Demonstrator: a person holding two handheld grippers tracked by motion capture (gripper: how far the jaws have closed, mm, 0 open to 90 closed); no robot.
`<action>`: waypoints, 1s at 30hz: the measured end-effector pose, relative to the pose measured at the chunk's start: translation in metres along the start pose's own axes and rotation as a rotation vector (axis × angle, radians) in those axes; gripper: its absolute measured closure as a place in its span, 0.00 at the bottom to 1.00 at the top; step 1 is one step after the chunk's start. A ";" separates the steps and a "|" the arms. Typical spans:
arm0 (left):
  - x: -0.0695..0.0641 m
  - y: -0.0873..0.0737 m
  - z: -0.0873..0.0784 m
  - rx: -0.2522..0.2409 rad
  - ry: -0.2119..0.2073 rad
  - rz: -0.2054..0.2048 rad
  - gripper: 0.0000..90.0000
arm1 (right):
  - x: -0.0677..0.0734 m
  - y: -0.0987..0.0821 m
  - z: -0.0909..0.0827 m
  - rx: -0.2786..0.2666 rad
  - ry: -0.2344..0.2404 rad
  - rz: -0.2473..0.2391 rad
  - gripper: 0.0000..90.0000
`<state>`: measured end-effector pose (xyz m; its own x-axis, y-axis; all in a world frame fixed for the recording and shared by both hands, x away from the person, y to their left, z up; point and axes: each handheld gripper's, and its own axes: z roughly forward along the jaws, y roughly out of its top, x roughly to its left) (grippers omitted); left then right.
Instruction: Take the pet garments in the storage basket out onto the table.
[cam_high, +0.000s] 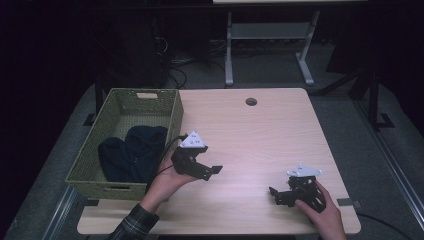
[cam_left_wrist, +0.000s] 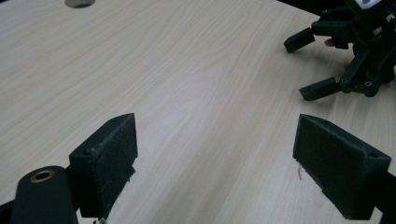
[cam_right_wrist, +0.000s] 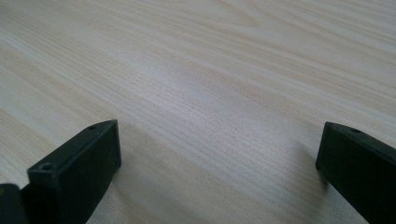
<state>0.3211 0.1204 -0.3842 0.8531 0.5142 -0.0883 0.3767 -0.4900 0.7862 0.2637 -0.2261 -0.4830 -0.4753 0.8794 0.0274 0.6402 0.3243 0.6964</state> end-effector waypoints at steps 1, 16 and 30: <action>0.000 0.003 -0.003 -0.010 0.002 -0.004 0.15 | 0.000 0.000 0.000 0.000 0.000 0.000 0.00; 0.008 0.021 -0.021 -0.013 -0.005 0.002 0.15 | 0.000 0.000 0.000 0.000 0.000 -0.001 0.00; 0.017 0.039 -0.037 -0.023 -0.015 0.013 0.15 | 0.000 0.000 0.000 0.000 0.000 -0.001 0.00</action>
<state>0.3373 0.1359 -0.3325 0.8632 0.4974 -0.0870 0.3574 -0.4802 0.8010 0.2638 -0.2262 -0.4830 -0.4758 0.8791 0.0269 0.6397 0.3249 0.6966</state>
